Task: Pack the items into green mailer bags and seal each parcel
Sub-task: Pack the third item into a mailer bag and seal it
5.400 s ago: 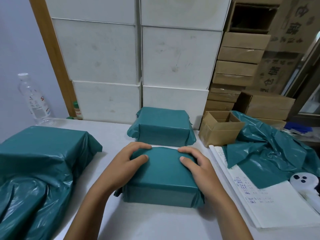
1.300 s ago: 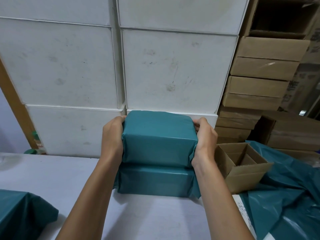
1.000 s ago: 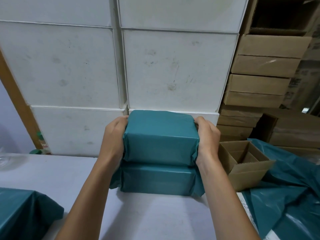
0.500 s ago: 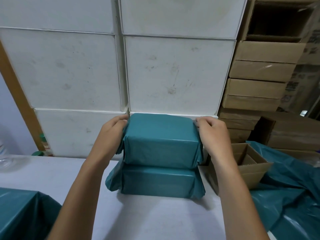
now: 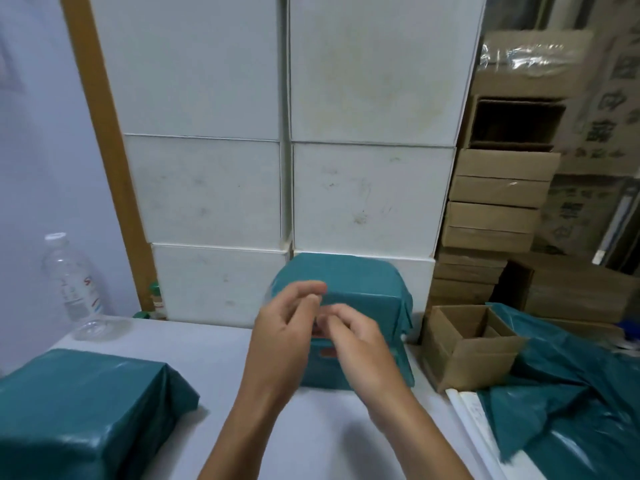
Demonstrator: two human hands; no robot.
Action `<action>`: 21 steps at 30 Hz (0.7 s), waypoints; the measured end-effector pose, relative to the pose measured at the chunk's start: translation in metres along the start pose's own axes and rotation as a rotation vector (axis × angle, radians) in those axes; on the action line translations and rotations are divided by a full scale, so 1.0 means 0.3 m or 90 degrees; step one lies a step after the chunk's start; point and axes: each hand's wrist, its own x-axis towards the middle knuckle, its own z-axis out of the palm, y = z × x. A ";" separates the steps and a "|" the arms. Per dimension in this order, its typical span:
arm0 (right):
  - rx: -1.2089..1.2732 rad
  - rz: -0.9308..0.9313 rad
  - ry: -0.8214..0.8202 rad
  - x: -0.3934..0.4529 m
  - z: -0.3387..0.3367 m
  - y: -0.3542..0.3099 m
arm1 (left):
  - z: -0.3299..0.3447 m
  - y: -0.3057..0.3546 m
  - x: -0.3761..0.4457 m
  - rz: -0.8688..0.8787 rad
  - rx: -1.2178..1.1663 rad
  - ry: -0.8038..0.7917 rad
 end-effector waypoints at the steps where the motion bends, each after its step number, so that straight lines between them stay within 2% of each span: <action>1: -0.004 0.020 -0.015 -0.020 0.020 0.028 | -0.012 -0.019 -0.035 -0.021 0.016 -0.019; 7: -0.062 0.123 -0.069 -0.112 0.143 0.210 | -0.137 -0.156 -0.189 -0.144 0.159 -0.031; 13: -0.098 0.157 -0.052 -0.204 0.271 0.373 | -0.267 -0.276 -0.311 -0.254 0.319 -0.071; 18: -0.190 0.088 0.012 -0.265 0.321 0.400 | -0.316 -0.245 -0.391 -0.243 0.318 -0.075; 21: -0.277 0.026 0.000 -0.274 0.348 0.421 | -0.362 -0.186 -0.400 -0.170 0.330 -0.034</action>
